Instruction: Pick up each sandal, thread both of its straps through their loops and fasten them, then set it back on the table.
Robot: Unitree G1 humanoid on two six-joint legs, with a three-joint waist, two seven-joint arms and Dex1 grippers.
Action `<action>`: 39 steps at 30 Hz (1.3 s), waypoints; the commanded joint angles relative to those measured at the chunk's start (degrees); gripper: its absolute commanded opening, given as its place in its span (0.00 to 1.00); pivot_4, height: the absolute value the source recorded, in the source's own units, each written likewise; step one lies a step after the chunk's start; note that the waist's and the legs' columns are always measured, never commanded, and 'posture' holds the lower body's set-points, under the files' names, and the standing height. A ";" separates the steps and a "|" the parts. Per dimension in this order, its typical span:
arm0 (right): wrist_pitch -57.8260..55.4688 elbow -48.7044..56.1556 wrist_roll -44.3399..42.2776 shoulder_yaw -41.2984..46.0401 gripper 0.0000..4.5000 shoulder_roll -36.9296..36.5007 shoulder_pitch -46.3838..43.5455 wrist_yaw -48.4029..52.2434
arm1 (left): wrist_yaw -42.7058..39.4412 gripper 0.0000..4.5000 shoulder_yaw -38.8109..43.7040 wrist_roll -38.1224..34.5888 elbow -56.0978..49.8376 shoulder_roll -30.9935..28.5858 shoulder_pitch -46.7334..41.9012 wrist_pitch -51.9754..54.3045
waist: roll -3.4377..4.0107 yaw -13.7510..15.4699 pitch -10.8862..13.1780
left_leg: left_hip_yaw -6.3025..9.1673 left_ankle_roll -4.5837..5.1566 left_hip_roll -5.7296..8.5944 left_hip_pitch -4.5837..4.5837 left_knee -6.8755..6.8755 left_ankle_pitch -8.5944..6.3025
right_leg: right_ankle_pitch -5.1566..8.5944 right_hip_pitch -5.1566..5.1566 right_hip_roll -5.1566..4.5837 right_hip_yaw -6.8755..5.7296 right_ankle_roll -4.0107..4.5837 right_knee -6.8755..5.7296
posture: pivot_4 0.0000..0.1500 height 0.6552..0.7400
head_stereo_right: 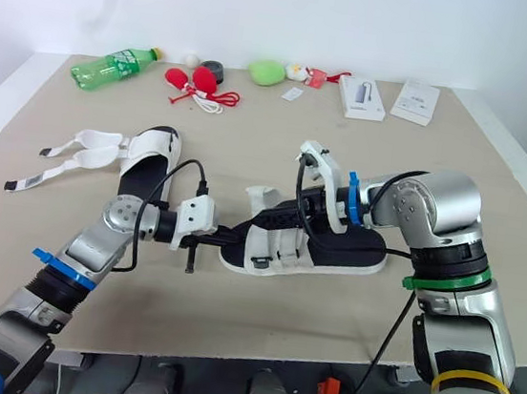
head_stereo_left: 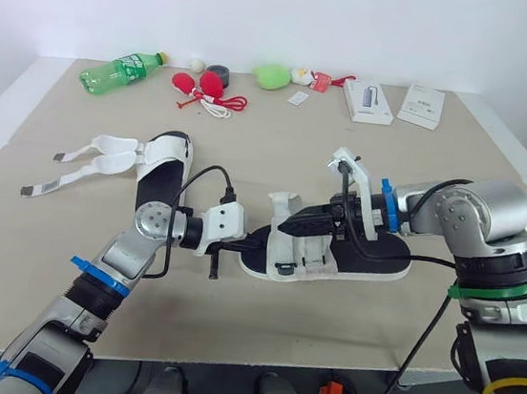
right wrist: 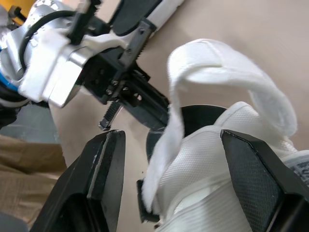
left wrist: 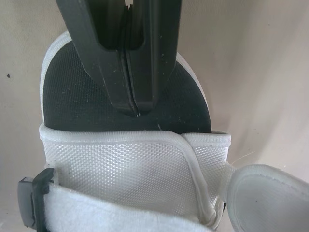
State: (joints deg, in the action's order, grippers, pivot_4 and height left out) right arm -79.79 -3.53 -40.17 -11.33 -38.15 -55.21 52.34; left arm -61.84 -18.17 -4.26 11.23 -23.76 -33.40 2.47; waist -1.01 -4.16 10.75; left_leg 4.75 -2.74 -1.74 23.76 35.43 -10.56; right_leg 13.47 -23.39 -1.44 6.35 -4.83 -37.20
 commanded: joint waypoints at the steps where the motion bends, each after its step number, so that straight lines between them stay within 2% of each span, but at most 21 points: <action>1: -0.37 -0.06 -0.27 2.16 0.67 1.01 -1.98 -0.45 | -0.42 0.00 -1.21 1.30 1.17 -0.23 0.47 0.59 | 0.00 0.00 0.00 | 0.00 0.00 0.00 0.00 0.00 0.00 | 0.00 0.00 0.00 0.00 0.00 0.00 | 1.00 1.00; 3: -0.43 -0.18 -0.26 2.46 0.58 1.57 -1.95 -0.79 | -0.35 0.00 -1.23 1.32 1.10 -0.20 0.49 0.64 | 0.00 0.00 0.00 | 0.00 0.00 0.00 0.00 0.01 0.00 | -0.01 0.00 0.00 0.00 -0.01 0.00 | 1.00 1.00; 7: -0.46 -2.13 -0.18 4.48 0.16 3.62 -2.84 -2.39 | -0.30 0.00 -1.14 1.31 0.94 -0.35 0.67 0.65 | 0.00 -0.01 0.00 | 0.00 0.00 0.00 0.00 0.01 0.00 | -0.02 0.00 0.00 0.00 -0.01 0.00 | 1.00 1.00; 9: 0.16 -2.45 0.17 4.43 0.01 3.62 -3.11 -2.48 | -0.26 0.00 -1.16 1.34 0.98 -0.35 0.71 0.60 | 0.00 0.01 0.00 | 0.00 0.00 0.00 0.00 0.01 0.00 | -0.02 0.00 0.00 0.00 -0.01 0.00 | 1.00 1.00; 14: -1.03 -0.28 -0.69 4.49 0.01 3.07 -1.88 -2.26 | -0.19 0.00 -1.18 1.42 1.05 -0.33 0.69 0.49 | 0.01 0.00 0.00 | 0.00 0.00 0.00 0.00 0.01 0.00 | -0.02 0.00 0.00 0.00 -0.01 0.00 | 1.00 1.00; 21: -3.84 10.87 -3.13 7.19 0.01 3.64 7.28 -5.43 | -0.27 0.00 -1.26 1.42 0.81 -0.43 0.93 0.53 | 0.00 0.03 0.00 | 0.01 0.00 0.01 0.01 -0.01 0.00 | 0.02 0.01 0.00 0.00 -0.01 0.00 | 1.00 1.00; 26: -4.87 14.41 -4.33 9.75 0.01 4.20 9.89 -7.35 | -0.52 0.00 -1.34 1.45 1.08 -0.47 0.77 0.41 | 0.01 0.02 -0.01 | 0.01 0.00 0.00 -0.01 -0.01 0.00 | 0.01 0.02 0.01 0.00 -0.02 0.00 | 1.00 1.00; 39: 0.57 11.19 -2.21 8.83 0.01 3.64 7.13 -7.80 | -1.10 0.00 -1.65 1.59 2.22 0.07 -0.06 -0.20 | 0.01 0.02 -0.01 | 0.01 0.00 0.00 -0.01 0.00 0.00 | 0.00 0.02 0.01 0.00 -0.01 0.00 | 1.00 1.00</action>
State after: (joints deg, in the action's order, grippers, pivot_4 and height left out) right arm -79.73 7.50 -41.99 -2.59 -34.16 -46.69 43.93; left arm -62.51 -18.26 -4.22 12.23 -23.55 -33.99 2.02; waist -1.00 -4.14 10.74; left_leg 4.76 -2.74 -1.74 23.76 35.42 -10.56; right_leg 13.48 -23.37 -1.43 6.35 -4.84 -37.20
